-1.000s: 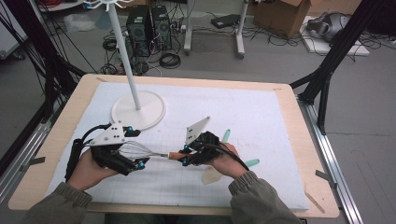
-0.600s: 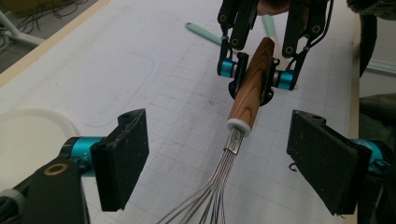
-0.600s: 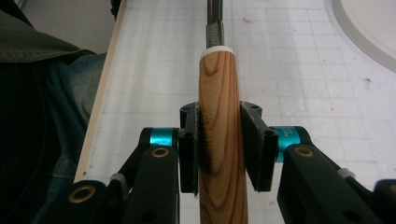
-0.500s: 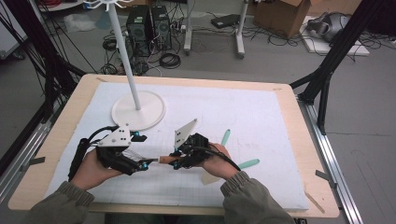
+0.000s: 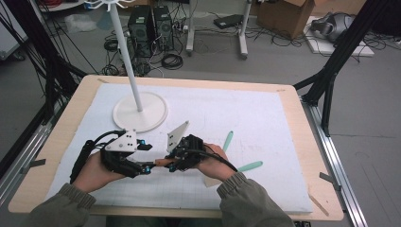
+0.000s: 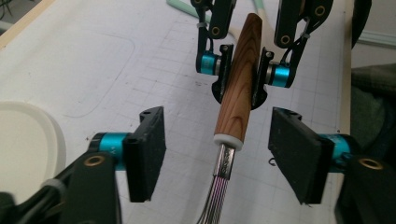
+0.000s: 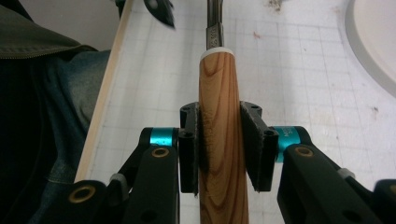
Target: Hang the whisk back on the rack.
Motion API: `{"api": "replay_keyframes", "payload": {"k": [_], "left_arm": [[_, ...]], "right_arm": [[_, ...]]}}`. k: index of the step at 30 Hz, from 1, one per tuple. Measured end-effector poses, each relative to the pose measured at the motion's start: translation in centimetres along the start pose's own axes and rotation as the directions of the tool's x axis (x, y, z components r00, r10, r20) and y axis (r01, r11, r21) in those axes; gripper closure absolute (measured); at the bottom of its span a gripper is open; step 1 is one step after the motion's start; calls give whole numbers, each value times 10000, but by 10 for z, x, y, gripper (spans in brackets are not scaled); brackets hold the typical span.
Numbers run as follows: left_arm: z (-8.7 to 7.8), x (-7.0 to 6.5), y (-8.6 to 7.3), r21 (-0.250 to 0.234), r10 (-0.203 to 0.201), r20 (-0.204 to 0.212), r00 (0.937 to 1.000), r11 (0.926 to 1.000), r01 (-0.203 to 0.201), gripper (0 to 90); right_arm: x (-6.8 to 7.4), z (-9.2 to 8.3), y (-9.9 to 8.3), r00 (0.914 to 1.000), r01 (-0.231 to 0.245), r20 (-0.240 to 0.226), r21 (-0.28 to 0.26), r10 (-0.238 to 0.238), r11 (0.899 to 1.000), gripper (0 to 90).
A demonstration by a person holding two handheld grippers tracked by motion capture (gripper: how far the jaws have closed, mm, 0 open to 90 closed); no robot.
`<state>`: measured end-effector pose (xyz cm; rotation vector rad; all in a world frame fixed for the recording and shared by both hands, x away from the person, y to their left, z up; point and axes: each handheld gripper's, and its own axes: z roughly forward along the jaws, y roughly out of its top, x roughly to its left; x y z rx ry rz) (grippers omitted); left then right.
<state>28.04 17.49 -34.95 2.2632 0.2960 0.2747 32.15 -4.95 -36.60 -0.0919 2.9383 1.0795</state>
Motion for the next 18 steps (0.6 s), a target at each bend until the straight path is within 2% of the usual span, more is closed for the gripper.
{"api": "replay_keyframes", "payload": {"k": [6, 10, 13, 18], "left_arm": [[6, -2, -1, 523, 94, 91, 9999, 9986, -98, 432], [10, -2, -1, 779, -13, 188, 9998, 9970, -2, 467], [13, -2, -2, 1081, -9, 287, 9996, 9941, -22, 482], [18, -3, -2, 1322, 49, 396, 9992, 9912, -101, 536]], "right_arm": [[3, 3, 11, 9996, 270, 87, 211, -272, 9994, 703], [5, 4, 17, 9982, 592, 105, 206, -594, 9980, 703], [6, 5, 18, 9979, 628, 119, 265, -632, 9977, 703], [8, 5, 19, 9975, 689, 104, 279, -692, 9972, 703]]}}
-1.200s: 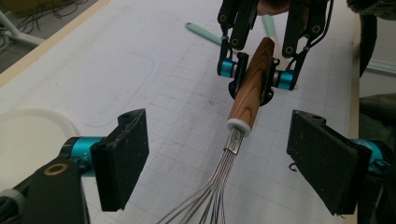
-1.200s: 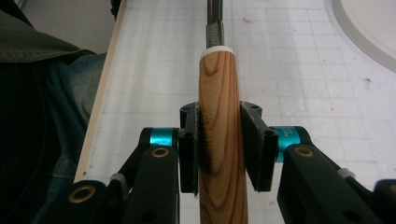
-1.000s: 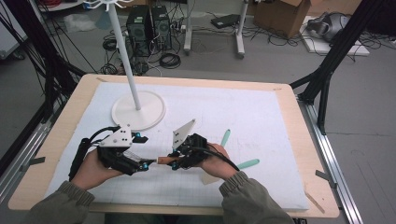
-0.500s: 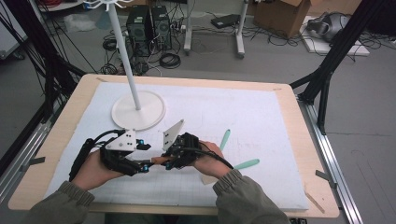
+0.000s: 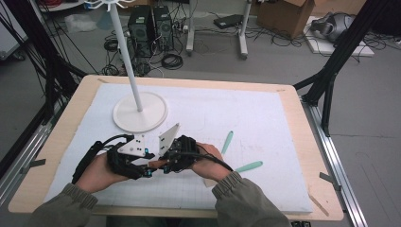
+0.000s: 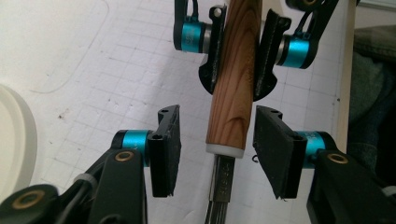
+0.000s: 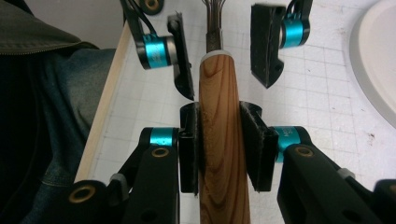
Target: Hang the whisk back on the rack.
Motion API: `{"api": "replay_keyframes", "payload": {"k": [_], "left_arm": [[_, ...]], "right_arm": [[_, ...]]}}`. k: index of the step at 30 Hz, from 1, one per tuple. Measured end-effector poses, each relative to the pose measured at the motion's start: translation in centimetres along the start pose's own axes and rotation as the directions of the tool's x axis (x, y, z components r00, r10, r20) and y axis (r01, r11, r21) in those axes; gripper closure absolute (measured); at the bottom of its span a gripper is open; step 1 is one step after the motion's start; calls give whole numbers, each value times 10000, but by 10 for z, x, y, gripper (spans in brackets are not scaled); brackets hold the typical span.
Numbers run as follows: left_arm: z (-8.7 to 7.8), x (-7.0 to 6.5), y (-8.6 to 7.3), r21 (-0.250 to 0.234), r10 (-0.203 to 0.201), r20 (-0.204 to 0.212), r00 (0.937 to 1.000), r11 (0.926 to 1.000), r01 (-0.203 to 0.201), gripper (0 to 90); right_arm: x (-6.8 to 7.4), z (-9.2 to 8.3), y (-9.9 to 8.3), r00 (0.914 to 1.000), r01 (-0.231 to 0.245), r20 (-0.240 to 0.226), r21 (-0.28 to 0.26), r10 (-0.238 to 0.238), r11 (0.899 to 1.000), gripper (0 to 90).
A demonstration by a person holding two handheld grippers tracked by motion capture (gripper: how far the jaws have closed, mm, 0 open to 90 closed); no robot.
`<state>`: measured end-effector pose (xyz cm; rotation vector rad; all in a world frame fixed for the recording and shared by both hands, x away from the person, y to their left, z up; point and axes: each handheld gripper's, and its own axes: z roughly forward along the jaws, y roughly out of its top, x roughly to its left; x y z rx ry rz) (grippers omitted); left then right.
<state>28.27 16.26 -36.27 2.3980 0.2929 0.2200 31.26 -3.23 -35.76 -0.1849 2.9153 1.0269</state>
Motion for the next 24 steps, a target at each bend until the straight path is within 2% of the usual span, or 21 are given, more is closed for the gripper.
{"api": "replay_keyframes", "payload": {"k": [6, 8, 9, 11, 14, 17, 21, 24], "left_arm": [[5, 0, 3, 564, -24, 215, 9998, 9984, 11, 619], [5, -2, 4, 632, 110, 306, 9995, 9979, -129, 674], [5, -2, 4, 660, 178, 222, 9996, 9976, -193, 689], [5, -2, 4, 738, 174, 327, 9993, 9971, -198, 696], [4, -4, 6, 831, 278, 243, 9993, 9961, -297, 704], [1, -6, 8, 743, 399, 18, 9992, 9964, -399, 713], [-5, -5, 10, 567, 301, -204, 9993, 9980, -289, 715], [-11, -3, 9, 336, 161, -377, 9992, 9993, -148, 715]], "right_arm": [[2, -2, 3, 9998, 160, 95, -79, -159, 9998, 703], [3, -2, 4, 9997, 214, 131, -86, -213, 9997, 703], [3, -2, 4, 9996, 232, 137, -85, -230, 9997, 702], [2, -2, 4, 9997, 255, 54, -149, -254, 9996, 701], [1, -2, 3, 9997, 226, -36, -302, -227, 9993, 697], [-1, -6, 2, 10000, 14, -56, -655, -18, 9979, 676], [-2, -13, 0, 9996, -265, 105, -1044, 277, 9942, 617], [-2, -19, -5, 9976, -509, 379, -1541, 574, 9867, 559]]}}
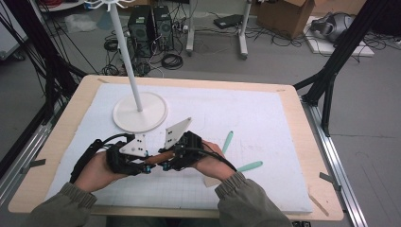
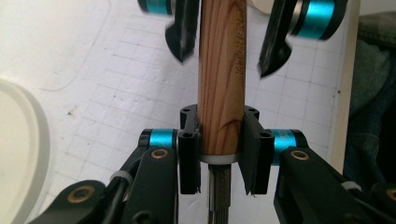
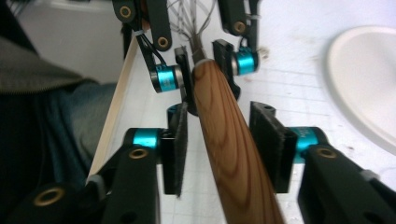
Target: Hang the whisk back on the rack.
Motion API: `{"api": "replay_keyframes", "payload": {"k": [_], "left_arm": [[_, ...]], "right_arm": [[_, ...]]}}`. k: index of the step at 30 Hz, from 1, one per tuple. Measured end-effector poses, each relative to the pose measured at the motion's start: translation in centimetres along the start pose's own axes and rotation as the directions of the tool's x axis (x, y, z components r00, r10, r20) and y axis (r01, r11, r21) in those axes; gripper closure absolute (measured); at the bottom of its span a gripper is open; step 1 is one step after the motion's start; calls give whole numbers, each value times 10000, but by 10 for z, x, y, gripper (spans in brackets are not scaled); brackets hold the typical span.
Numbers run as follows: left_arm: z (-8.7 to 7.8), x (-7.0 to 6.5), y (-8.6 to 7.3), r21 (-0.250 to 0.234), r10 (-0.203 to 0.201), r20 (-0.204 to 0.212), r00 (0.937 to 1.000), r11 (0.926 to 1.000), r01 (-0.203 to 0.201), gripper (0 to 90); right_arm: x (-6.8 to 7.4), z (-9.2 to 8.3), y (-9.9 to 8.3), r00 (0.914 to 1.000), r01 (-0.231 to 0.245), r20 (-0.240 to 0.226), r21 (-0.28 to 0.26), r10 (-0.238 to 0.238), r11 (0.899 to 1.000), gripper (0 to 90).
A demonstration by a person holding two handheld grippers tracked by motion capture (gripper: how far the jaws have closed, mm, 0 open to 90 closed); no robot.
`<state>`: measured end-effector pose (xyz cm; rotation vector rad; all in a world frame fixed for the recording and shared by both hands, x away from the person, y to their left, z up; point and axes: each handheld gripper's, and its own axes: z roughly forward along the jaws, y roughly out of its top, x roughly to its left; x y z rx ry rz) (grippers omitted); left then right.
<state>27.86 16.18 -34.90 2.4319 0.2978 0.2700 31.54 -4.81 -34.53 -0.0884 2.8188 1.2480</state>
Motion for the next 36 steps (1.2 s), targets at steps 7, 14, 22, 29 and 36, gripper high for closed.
{"api": "replay_keyframes", "payload": {"k": [7, 14, 22, 29, 36], "left_arm": [[-7, 3, -1, -189, -172, -283, 9995, 9997, 167, 715], [-12, 5, 1, -462, -267, -454, 9986, 9986, 246, 715], [-15, 7, 8, -782, -301, -648, 9974, 9966, 250, 715], [-15, 7, 12, -909, -380, -712, 9967, 9954, 314, 715], [-15, 6, 12, -1060, -381, -582, 9976, 9939, 318, 714]], "right_arm": [[-4, -20, -10, 9939, -931, 491, -1085, 989, 9897, 467], [-9, -23, -21, 9826, -1748, 336, -1638, 1826, 9709, 437], [-14, -20, -22, 9692, -2456, -453, -2434, 2420, 9383, 517], [-19, -19, -23, 9486, -3160, -1221, -3092, 2920, 8970, 612], [-25, -18, -24, 9326, -3545, -2066, -3711, 2959, 8583, 718]]}}
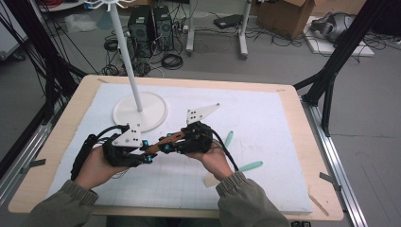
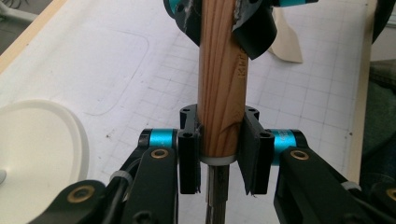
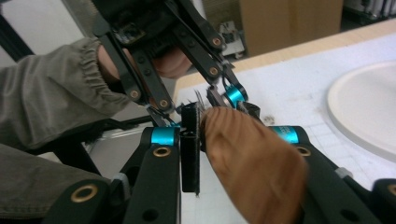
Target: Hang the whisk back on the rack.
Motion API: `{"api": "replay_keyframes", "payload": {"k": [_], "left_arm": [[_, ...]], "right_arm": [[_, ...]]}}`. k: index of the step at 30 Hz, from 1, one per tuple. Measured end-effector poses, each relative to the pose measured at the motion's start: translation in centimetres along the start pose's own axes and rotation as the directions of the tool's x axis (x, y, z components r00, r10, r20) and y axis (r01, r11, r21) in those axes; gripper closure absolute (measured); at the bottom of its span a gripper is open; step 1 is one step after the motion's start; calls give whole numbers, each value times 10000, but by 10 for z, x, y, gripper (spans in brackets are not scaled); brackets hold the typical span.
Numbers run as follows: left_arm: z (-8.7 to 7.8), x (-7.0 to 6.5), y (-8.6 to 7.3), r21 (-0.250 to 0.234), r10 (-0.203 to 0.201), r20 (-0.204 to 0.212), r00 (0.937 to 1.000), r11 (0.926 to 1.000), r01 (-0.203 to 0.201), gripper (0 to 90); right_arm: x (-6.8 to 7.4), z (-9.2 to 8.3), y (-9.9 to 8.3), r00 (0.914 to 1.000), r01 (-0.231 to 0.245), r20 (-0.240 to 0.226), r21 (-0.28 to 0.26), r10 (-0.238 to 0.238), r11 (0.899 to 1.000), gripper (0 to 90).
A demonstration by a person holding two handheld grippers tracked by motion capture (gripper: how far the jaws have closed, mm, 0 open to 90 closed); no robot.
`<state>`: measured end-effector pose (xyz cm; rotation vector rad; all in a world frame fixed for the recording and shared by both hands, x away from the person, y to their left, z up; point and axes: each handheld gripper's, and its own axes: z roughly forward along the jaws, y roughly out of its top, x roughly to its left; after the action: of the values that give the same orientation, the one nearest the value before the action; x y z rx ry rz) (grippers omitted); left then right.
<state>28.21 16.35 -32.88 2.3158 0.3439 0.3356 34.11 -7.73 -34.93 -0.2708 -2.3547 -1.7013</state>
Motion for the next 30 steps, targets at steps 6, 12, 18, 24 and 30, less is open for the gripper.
{"api": "replay_keyframes", "payload": {"k": [6, 12, 18, 24, 30], "left_arm": [[-3, 5, 0, -385, -300, 490, 9983, 9987, 319, 707], [-4, 7, 0, -734, -424, 1122, 9928, 9960, 508, 703], [-6, 9, 2, -1114, -655, 1439, 9874, 9904, 819, 686], [-10, 12, 4, -1552, -890, 1535, 9841, 9814, 1130, 719], [-13, 15, 2, -1896, -1158, 1385, 9836, 9717, 1410, 723]], "right_arm": [[2, -1, 4, 9997, 215, -140, -328, -220, 9992, 723], [8, 1, 13, 9972, 694, -258, -393, -704, 9968, 724], [10, 0, 15, 9955, 815, -432, -609, -843, 9948, 724], [12, -2, 18, 9942, 1037, -215, -718, -1054, 9920, 720], [14, -10, 19, 9931, 1084, 549, -855, -1040, 9904, 590]]}}
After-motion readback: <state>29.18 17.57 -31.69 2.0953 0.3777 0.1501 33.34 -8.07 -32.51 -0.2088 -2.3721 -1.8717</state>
